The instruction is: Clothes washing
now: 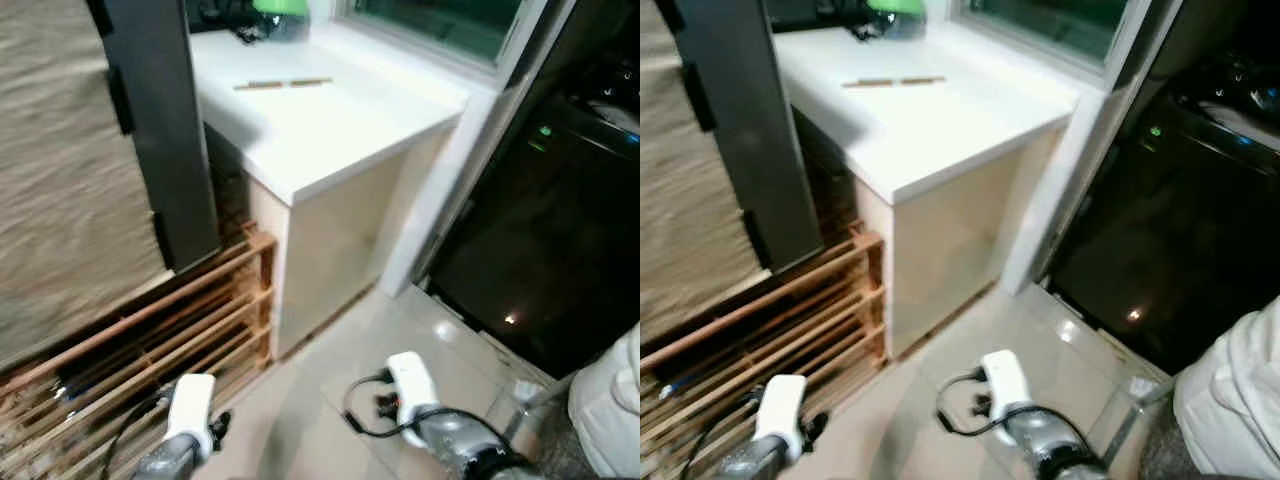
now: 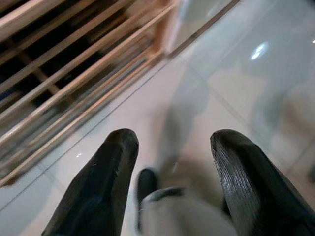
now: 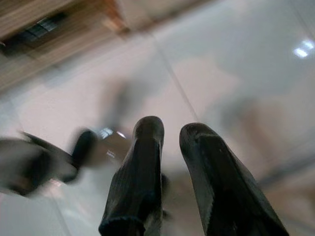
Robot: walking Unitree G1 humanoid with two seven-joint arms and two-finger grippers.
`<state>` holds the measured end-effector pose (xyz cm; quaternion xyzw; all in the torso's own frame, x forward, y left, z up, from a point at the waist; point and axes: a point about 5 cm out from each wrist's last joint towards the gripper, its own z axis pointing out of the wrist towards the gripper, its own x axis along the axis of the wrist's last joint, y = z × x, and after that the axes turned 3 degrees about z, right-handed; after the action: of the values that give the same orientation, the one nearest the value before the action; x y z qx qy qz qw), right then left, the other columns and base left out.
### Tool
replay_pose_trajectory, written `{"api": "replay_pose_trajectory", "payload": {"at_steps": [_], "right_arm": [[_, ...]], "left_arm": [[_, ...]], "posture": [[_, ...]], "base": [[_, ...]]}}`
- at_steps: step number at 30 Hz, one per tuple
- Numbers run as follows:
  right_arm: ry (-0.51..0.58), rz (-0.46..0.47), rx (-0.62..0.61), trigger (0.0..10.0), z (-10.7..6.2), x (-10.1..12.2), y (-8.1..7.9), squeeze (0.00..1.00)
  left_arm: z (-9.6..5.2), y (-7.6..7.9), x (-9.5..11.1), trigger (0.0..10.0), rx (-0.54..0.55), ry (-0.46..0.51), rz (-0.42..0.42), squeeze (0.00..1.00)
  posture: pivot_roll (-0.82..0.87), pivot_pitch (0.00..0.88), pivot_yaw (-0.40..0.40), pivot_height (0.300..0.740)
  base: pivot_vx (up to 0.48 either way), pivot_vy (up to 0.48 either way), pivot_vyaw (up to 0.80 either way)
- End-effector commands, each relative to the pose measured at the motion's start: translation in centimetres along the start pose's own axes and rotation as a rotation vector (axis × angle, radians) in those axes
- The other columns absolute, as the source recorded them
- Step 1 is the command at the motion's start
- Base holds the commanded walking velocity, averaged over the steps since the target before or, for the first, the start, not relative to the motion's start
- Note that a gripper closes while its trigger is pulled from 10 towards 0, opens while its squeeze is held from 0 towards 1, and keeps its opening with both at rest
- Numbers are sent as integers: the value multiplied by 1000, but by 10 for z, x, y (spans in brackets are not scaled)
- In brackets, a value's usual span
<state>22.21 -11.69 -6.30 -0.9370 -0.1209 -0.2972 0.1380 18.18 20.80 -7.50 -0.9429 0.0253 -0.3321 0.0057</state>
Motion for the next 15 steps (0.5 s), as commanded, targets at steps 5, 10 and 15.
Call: {"api": "replay_pose_trajectory", "payload": {"at_steps": [5,10,15], "right_arm": [[-51,-12,-62,10000,-7,-16,20,0],[-87,-20,-72,10000,-9,-22,25,0],[-97,-21,-84,10000,-10,-24,27,0]], "left_arm": [[5,17,11,10000,-44,38,-14,0],[6,18,11,10000,-45,39,-16,0],[6,18,11,10000,-47,39,-15,0]], "posture": [[169,0,-83,740],[163,0,-84,740],[163,0,-84,740]], "base": [[0,0,0],[0,0,0],[0,0,0]]}}
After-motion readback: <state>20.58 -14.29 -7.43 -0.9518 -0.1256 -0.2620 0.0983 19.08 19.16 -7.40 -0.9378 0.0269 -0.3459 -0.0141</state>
